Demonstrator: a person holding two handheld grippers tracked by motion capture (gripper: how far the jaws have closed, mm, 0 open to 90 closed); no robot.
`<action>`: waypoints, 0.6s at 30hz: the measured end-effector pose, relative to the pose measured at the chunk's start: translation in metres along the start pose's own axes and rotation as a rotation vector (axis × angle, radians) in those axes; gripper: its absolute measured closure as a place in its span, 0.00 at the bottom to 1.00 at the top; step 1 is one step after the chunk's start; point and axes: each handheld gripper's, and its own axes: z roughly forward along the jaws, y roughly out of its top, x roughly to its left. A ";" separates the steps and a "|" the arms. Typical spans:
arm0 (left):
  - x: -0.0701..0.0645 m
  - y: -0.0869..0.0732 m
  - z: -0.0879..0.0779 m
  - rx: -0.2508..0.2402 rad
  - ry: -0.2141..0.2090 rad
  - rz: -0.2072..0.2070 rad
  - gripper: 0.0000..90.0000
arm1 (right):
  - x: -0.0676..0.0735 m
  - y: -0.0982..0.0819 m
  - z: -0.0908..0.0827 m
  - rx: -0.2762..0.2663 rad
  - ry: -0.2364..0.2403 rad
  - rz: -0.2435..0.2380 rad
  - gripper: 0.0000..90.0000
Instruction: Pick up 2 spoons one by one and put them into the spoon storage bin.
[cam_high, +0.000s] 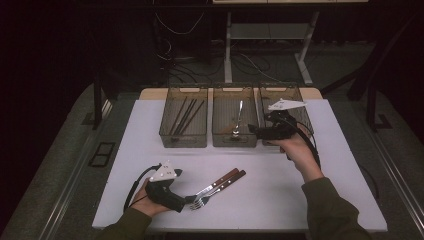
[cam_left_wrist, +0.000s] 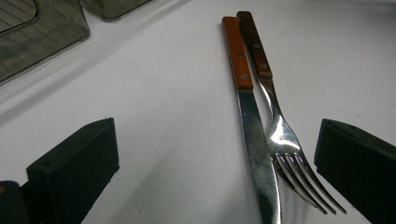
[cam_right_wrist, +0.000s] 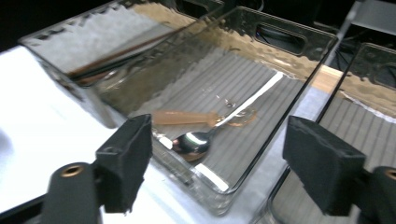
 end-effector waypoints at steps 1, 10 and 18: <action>0.000 0.001 0.000 0.002 0.004 -0.001 0.00 | 0.001 -0.004 -0.003 -0.006 0.010 0.003 0.22; -0.003 0.007 0.002 0.009 0.019 -0.012 0.07 | 0.005 -0.042 -0.028 -0.013 0.085 -0.017 0.20; -0.009 0.017 0.003 -0.007 0.029 -0.018 0.24 | 0.006 -0.081 -0.050 -0.003 0.112 -0.036 0.20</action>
